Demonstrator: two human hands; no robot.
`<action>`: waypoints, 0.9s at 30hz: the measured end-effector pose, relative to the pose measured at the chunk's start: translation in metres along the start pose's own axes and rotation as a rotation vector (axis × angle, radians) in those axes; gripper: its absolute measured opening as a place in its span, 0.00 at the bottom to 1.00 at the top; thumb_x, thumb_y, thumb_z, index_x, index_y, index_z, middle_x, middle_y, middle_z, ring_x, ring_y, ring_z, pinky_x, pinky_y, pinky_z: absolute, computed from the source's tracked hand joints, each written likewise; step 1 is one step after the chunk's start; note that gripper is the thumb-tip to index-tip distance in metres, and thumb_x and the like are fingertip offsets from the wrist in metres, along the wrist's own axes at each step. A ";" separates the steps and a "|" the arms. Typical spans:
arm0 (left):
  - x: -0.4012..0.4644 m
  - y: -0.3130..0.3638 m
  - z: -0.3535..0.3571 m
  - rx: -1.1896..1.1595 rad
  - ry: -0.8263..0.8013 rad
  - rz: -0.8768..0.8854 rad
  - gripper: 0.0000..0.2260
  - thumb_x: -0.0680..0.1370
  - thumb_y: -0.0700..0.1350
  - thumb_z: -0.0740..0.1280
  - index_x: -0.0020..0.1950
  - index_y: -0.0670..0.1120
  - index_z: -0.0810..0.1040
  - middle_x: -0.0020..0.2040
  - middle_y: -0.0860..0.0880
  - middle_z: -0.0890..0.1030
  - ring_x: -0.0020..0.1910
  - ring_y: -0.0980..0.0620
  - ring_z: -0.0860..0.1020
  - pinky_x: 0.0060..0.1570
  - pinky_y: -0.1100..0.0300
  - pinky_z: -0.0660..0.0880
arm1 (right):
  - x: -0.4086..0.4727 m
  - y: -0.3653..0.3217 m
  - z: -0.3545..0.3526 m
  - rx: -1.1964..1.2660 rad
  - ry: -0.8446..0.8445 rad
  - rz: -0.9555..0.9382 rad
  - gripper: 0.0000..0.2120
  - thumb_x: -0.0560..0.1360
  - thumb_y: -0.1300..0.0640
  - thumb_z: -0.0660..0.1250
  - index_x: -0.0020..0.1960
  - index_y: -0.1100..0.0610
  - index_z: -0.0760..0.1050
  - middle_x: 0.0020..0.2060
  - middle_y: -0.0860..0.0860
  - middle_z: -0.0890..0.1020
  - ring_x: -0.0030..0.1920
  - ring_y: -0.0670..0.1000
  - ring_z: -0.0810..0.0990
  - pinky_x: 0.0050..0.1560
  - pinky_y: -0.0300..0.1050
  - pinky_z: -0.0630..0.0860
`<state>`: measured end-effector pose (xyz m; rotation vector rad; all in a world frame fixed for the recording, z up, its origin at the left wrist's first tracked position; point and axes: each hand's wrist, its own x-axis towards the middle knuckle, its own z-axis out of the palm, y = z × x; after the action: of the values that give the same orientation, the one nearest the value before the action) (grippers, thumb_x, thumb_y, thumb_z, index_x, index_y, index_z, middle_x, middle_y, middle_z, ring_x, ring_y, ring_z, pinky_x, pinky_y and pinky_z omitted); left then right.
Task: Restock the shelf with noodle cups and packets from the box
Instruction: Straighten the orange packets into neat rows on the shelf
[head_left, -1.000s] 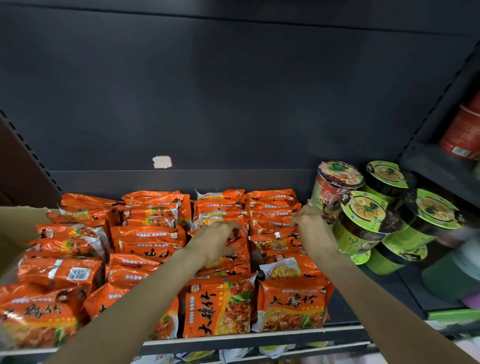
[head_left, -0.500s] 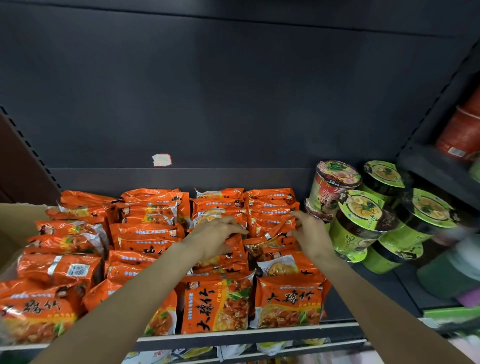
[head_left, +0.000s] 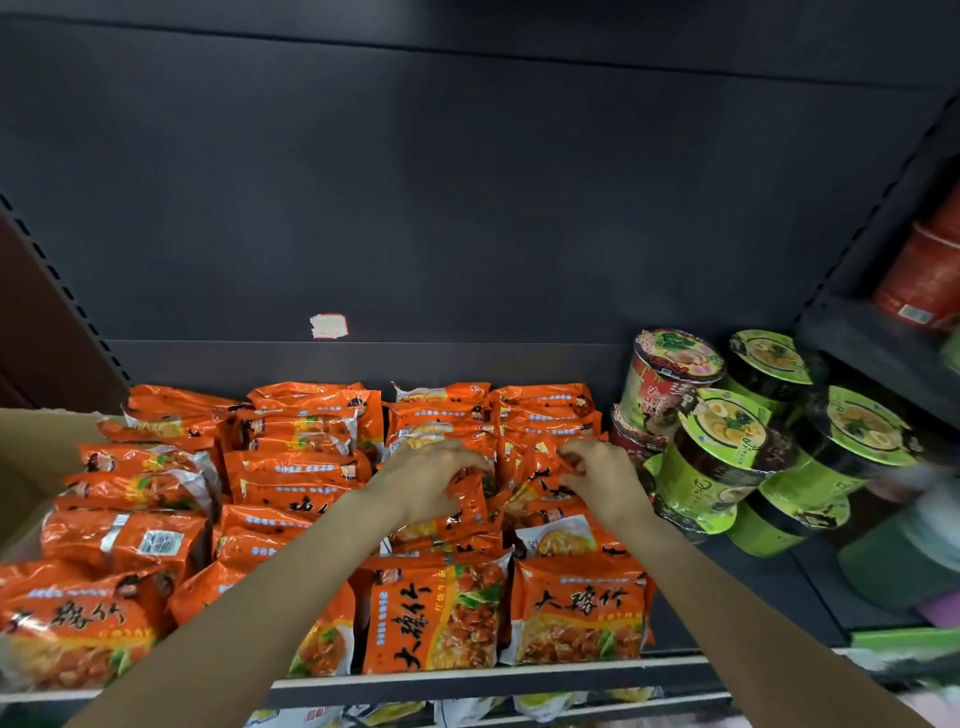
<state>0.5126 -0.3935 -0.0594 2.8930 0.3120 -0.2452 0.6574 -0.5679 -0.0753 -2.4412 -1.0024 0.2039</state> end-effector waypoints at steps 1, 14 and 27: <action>0.001 0.001 0.000 0.006 0.007 -0.006 0.28 0.74 0.45 0.68 0.71 0.59 0.64 0.69 0.54 0.68 0.63 0.51 0.71 0.66 0.47 0.64 | -0.001 0.001 0.001 -0.041 0.033 -0.029 0.16 0.72 0.65 0.70 0.59 0.58 0.78 0.54 0.54 0.81 0.53 0.52 0.79 0.55 0.43 0.74; 0.027 0.034 0.001 -0.268 0.292 0.026 0.08 0.76 0.42 0.69 0.54 0.49 0.77 0.49 0.50 0.82 0.47 0.52 0.80 0.51 0.54 0.77 | -0.008 0.021 -0.013 -0.057 -0.094 0.052 0.14 0.72 0.55 0.71 0.58 0.53 0.79 0.55 0.49 0.81 0.54 0.49 0.79 0.58 0.45 0.75; 0.029 0.038 0.012 -0.219 0.208 0.029 0.12 0.77 0.49 0.66 0.60 0.51 0.76 0.59 0.52 0.78 0.61 0.51 0.71 0.62 0.51 0.68 | -0.012 0.023 -0.013 -0.163 -0.146 0.033 0.11 0.77 0.58 0.63 0.58 0.49 0.77 0.56 0.48 0.80 0.54 0.49 0.79 0.57 0.46 0.77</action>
<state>0.5480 -0.4274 -0.0690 2.7058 0.3097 0.0916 0.6673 -0.5949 -0.0755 -2.6229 -1.0794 0.3276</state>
